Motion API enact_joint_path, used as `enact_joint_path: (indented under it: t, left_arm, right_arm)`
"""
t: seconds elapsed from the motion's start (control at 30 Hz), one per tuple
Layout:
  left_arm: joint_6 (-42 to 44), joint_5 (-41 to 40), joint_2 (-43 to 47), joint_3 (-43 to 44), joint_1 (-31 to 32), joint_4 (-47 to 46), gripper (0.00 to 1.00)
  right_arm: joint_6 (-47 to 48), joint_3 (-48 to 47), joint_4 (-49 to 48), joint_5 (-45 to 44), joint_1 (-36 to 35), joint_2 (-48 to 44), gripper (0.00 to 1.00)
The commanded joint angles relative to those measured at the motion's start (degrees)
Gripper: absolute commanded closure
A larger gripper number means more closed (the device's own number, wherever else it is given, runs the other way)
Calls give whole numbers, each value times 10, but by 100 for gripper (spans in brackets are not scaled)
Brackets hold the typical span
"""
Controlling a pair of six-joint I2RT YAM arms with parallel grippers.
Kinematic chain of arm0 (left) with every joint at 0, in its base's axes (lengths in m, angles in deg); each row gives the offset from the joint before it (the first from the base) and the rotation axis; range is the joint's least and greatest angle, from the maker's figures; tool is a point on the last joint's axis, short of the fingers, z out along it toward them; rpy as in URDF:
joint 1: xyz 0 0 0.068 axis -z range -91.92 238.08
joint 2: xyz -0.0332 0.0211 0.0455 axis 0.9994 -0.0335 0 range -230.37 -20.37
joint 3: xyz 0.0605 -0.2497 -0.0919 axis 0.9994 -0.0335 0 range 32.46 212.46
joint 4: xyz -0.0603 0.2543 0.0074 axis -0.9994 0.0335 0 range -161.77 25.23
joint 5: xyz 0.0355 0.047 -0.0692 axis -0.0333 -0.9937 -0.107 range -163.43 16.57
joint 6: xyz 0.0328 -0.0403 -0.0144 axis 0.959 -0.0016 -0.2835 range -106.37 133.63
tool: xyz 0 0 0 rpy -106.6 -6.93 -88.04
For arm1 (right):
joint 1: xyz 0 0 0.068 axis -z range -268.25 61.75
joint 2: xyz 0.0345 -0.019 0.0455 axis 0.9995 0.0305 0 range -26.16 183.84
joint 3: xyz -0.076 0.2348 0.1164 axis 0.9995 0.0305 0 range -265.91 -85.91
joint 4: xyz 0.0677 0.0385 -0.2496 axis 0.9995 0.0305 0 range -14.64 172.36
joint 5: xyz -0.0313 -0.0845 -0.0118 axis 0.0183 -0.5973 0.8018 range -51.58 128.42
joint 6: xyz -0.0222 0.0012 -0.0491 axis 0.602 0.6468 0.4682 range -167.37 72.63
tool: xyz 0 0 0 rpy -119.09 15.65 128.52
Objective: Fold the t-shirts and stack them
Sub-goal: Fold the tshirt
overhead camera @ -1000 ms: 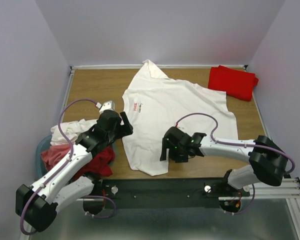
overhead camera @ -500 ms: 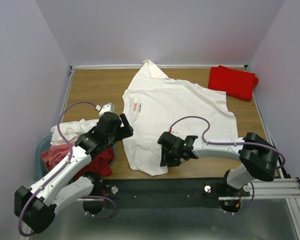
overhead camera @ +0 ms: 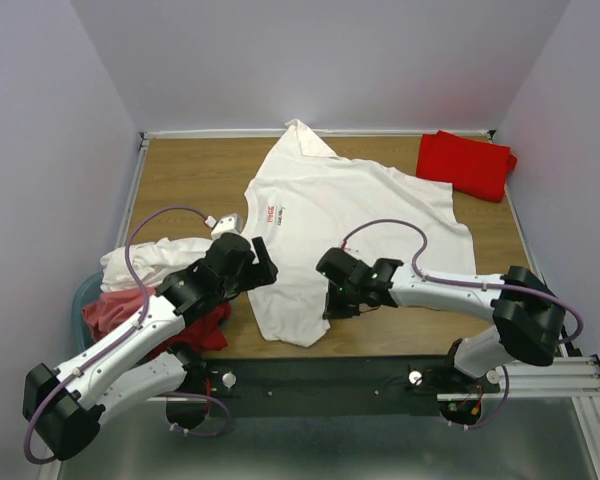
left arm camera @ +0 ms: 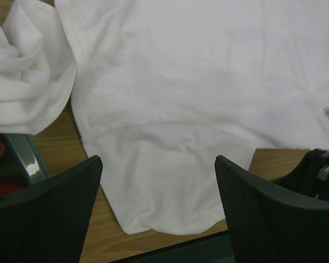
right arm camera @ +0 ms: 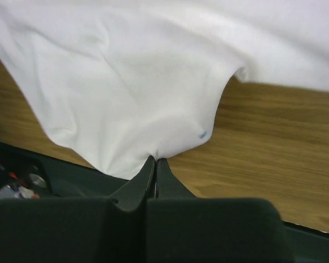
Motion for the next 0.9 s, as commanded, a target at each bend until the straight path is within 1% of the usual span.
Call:
enact_joint_path:
  t: [0.0,0.03,0.17,0.4,0.5,0.63,0.87]
  left_arm:
    - [-26,-22,-3,-14,33,9,9]
    - [-29,-22,-1,-19,38,9,9]
    - [-34,-15,5,-29,56,4,9]
    - [-43,19,-3,-55,102,-20,11]
    - [-48,41,1,-73,124,-48,12]
    - [-54,88,-9,-105,136,-112,14]
    - [-58,111,-60,-122,137,-171,14]
  right_arm:
    - [15,-31,26,-46,49,-41,99]
    - [22,-36,26,-47,71,-42,99]
    - [51,-66,26,-54,113,-20,100]
    - [81,-107,25,-69,146,35,99]
    - [82,-122,23,-69,161,45,100]
    - [90,-159,21,-64,176,66,99]
    - [97,-188,17,-48,183,101,99]
